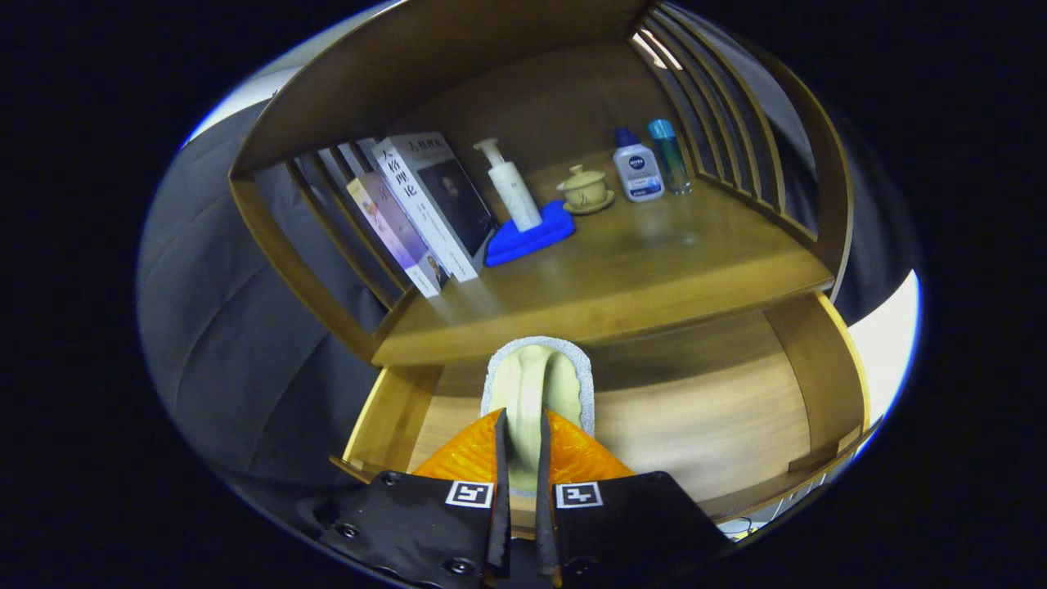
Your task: Pull open the drawer, take out the items inside it, and place them on the countertop above the cabinet.
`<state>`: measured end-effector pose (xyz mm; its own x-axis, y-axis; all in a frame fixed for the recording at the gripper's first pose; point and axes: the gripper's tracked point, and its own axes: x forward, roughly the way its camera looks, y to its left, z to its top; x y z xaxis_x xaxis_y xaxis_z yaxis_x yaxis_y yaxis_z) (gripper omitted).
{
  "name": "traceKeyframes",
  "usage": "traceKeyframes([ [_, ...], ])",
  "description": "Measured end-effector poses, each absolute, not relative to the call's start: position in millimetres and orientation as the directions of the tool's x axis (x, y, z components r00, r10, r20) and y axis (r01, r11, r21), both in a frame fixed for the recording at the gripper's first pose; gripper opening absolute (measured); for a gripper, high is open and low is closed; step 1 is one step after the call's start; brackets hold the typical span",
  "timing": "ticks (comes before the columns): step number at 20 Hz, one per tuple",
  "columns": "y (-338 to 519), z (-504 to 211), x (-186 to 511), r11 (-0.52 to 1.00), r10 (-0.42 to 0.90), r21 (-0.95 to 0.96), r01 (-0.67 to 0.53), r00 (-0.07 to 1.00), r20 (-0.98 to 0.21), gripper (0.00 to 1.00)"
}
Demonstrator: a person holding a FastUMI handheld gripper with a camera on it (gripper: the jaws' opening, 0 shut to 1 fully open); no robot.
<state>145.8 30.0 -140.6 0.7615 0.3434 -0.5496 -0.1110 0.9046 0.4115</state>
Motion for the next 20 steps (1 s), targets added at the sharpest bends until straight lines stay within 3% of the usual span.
traceKeyframes([
  [8,23,-104,197,0.925,0.295,0.363,-0.113,0.815,-0.498,0.14],
  [20,11,-117,292,0.905,0.238,0.426,0.013,0.814,-0.530,0.14],
])
